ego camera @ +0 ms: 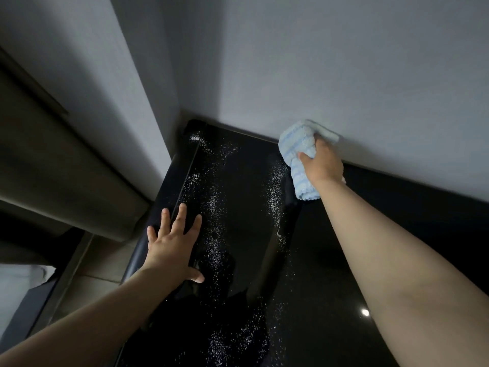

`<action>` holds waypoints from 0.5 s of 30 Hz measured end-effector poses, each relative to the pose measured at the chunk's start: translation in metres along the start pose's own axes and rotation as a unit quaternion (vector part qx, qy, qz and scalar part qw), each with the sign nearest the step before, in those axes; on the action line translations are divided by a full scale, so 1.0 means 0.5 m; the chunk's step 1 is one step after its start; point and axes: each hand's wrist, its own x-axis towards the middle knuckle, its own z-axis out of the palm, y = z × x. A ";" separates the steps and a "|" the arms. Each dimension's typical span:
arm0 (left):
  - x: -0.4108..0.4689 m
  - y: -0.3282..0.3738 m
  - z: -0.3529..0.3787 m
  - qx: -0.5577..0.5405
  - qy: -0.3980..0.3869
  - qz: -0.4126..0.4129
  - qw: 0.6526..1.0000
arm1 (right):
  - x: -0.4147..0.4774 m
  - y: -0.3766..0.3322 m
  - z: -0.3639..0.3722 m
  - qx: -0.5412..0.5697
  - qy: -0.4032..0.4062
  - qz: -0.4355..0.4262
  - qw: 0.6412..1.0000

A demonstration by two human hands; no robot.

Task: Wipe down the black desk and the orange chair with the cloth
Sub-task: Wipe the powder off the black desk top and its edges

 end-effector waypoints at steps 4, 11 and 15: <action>0.004 0.009 -0.005 0.011 -0.009 -0.013 1.000 | 0.004 0.004 0.018 -0.008 -0.036 0.014 0.999; 0.005 0.008 -0.005 -0.001 -0.010 -0.012 1.000 | -0.034 0.015 0.026 0.002 -0.025 -0.010 1.000; 0.006 0.007 -0.008 -0.004 -0.009 -0.008 1.000 | -0.077 0.022 0.029 0.000 -0.026 -0.020 0.999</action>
